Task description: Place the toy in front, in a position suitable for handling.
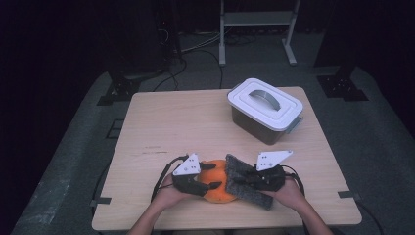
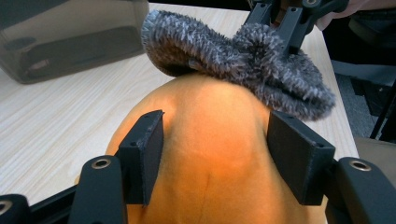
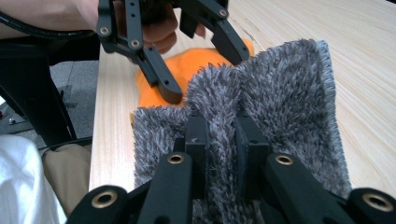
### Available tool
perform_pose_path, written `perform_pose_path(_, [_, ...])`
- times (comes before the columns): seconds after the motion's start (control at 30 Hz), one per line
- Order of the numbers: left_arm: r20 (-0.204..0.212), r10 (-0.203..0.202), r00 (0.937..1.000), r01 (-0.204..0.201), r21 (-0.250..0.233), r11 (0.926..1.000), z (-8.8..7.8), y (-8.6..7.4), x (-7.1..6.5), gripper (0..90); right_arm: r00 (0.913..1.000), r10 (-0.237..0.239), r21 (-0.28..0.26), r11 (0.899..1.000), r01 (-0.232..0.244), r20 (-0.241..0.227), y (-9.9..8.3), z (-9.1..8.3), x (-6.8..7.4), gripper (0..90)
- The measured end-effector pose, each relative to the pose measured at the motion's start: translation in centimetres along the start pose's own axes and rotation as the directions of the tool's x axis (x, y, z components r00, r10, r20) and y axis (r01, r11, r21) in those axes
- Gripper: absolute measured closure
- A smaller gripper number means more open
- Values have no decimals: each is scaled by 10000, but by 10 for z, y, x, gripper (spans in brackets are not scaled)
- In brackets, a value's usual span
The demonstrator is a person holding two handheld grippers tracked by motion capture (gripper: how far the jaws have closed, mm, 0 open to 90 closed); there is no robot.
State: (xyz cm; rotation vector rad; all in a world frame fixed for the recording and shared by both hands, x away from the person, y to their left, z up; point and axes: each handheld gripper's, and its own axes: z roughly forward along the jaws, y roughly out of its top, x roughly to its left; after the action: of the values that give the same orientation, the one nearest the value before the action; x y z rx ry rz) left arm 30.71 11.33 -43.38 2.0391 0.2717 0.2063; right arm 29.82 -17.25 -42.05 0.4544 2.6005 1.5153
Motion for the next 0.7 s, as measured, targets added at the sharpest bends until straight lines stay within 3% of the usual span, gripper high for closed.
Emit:
perform_pose_path(0.37, [213,-381,9990,386,-238,9990,-4,-7,7,370,9968,650,493,9965,-673,476,-21,-13,-16,766])
perform_pose_path(0.57, [317,10,9995,-4,-188,9998,-3,-5,4,366,9977,668,-580,9961,-662,85,-6,-15,-8,765])
perform_pose_path(0.7, [288,350,9990,-349,-41,9994,-3,-3,-1,364,9992,353,-598,9976,-342,177,7,0,-4,765])
